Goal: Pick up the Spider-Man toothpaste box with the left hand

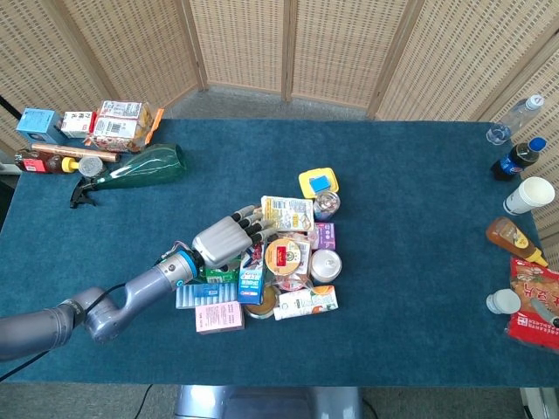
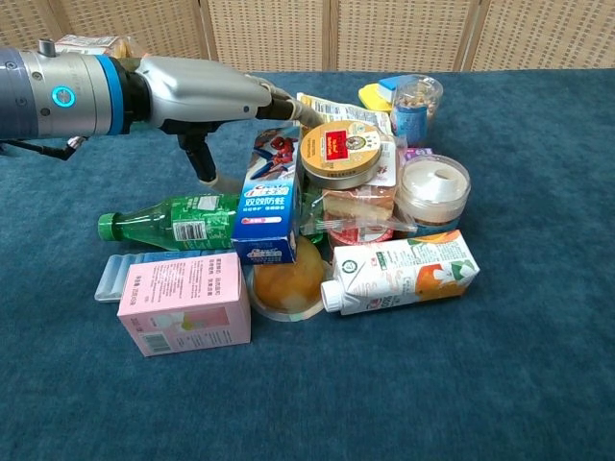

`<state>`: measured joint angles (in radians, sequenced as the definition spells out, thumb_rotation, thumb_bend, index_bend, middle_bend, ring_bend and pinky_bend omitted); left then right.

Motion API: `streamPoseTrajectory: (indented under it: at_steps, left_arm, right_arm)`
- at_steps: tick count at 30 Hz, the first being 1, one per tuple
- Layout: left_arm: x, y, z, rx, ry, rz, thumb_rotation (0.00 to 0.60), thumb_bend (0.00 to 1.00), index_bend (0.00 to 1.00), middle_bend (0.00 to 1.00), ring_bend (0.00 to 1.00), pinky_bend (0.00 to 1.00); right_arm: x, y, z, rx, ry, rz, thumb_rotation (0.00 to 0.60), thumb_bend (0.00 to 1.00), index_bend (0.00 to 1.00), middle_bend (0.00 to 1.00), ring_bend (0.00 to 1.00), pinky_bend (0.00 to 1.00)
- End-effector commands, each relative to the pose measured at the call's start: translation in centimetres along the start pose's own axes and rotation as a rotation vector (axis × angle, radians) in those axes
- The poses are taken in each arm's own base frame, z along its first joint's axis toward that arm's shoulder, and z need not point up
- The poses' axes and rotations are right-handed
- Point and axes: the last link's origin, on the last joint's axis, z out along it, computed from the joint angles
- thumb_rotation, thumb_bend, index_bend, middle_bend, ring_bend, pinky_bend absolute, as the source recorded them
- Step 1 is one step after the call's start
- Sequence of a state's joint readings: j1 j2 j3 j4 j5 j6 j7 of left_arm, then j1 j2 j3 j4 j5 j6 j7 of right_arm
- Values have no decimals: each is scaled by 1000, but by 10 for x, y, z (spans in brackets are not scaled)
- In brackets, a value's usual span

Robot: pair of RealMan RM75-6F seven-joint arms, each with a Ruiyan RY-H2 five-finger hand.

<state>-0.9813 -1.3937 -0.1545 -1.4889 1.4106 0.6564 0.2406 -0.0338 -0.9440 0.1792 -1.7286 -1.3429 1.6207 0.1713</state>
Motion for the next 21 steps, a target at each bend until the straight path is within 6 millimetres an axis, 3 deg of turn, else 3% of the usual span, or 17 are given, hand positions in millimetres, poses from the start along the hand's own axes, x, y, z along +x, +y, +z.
streamPoseTrajectory:
  at_steps: [1,7,13,17,21]
  left_arm:
    - [-1,-2,-1,3,-3,8,600,346,3,0,0,0]
    - [-1,-10,-17,18,-23,32,600,345,95,90,0,0]
    - [-1,-22,-55,49,-48,40,600,346,117,115,0,0]
    - [2,-29,-74,77,-31,42,600,345,110,82,0,0]
    - [7,-31,-74,84,-6,27,600,345,55,1,0,0]
  right_arm:
    - [0,0,0,1,-1,0,527,115,0,76,0,0]
    - [1,-3,0,7,7,-1,526,114,0,75,0,0]
    - [-1,-5,2,12,2,3,527,115,0,76,0,0]
    - [-3,-7,3,18,-2,5,527,114,0,75,0,0]
    - [-4,-9,4,25,-7,7,526,114,0,75,0,0]
